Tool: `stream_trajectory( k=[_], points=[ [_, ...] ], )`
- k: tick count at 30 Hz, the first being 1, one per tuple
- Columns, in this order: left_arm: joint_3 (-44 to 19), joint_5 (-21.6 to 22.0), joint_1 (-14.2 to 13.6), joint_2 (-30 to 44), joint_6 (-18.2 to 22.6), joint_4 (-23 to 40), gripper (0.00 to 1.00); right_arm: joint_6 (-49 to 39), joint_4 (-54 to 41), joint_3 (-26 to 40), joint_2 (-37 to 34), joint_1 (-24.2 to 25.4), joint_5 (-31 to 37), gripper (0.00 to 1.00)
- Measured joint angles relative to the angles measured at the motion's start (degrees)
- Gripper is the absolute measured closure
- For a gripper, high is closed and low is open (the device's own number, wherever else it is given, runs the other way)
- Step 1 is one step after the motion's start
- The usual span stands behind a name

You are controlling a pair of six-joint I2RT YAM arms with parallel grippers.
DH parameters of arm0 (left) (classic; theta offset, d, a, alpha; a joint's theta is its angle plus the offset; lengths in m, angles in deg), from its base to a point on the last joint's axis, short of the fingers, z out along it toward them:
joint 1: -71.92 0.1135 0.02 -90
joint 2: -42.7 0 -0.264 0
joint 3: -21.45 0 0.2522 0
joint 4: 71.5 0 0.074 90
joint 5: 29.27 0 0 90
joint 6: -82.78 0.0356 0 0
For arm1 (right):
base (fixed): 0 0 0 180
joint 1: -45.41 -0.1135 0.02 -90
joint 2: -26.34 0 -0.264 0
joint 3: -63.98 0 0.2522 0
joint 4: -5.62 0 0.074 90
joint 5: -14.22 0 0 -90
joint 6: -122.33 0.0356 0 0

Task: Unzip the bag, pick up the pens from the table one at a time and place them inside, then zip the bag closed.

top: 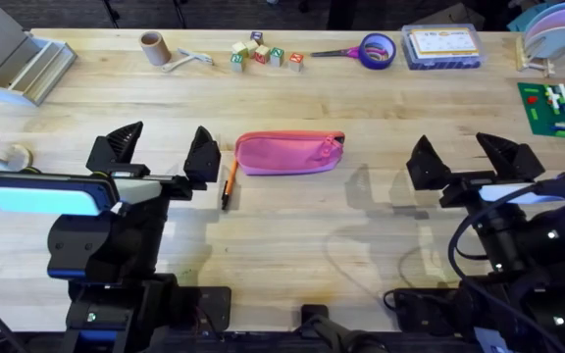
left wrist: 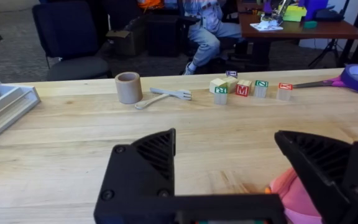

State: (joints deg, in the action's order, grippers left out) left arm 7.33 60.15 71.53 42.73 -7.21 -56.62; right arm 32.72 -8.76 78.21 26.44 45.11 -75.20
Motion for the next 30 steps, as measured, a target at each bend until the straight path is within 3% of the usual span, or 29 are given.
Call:
stream_trajectory(
  k=[14,20,21,23,24,30],
  points=[
    [-0.03,-0.01,-0.01,0.02,0.02,-0.76,0.008,0.00,0.22,0.02,0.00,0.00,-0.04,0.003],
    [-5.74,-0.02,-0.02,1.49,1.30,9.95,0.008,-0.01,-1.58,1.23,-0.01,0.00,-1.73,0.003],
    [-12.36,0.00,-0.02,4.64,1.60,12.13,0.008,-0.49,-5.46,5.80,-0.99,0.00,-1.70,0.004],
    [-18.08,-0.01,-0.02,7.73,1.77,13.80,0.008,-1.11,-9.24,11.33,-2.63,0.00,-1.72,0.004],
    [-26.50,-0.02,-0.02,13.59,1.99,17.64,0.008,-1.97,-15.61,21.14,-6.54,0.00,-1.73,0.004],
    [-41.34,-0.02,-0.02,27.03,2.19,27.22,0.008,-2.39,-26.99,39.00,-17.19,0.00,-1.75,0.004]
  ],
)
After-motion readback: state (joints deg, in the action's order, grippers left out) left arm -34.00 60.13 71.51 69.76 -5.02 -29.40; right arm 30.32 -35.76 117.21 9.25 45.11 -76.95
